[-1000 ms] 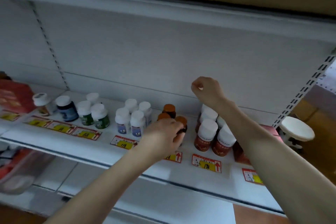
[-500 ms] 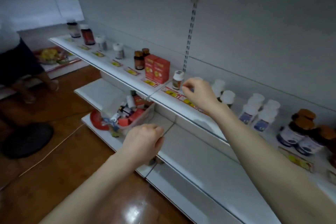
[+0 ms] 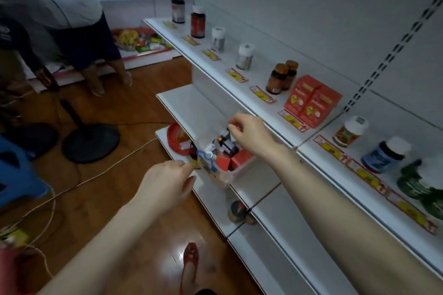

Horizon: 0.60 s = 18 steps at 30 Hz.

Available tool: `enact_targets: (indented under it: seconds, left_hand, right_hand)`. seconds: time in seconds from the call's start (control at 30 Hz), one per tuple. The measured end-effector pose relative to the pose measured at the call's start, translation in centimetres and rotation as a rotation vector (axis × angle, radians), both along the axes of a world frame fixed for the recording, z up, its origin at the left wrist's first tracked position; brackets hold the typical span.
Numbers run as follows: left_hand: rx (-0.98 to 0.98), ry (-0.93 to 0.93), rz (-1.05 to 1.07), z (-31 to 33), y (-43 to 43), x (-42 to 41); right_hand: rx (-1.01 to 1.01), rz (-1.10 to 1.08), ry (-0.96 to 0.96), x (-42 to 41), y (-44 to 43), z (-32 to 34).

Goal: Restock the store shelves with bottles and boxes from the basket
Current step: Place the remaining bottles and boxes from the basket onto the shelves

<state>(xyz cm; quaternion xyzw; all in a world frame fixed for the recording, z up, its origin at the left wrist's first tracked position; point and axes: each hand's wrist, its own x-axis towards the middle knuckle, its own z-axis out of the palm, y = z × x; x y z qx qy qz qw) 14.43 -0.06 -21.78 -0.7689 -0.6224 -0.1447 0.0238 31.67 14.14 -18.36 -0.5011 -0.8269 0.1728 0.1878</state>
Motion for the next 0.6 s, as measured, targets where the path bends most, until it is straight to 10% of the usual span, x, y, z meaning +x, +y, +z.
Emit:
enact_targets:
  seconds: [0.6]
  left_hand:
    - [-0.234, -0.006, -0.158, -4.7, 21.7, -11.2]
  right_hand:
    - [-0.351, -0.154, -0.133, -8.0, 13.5, -12.3]
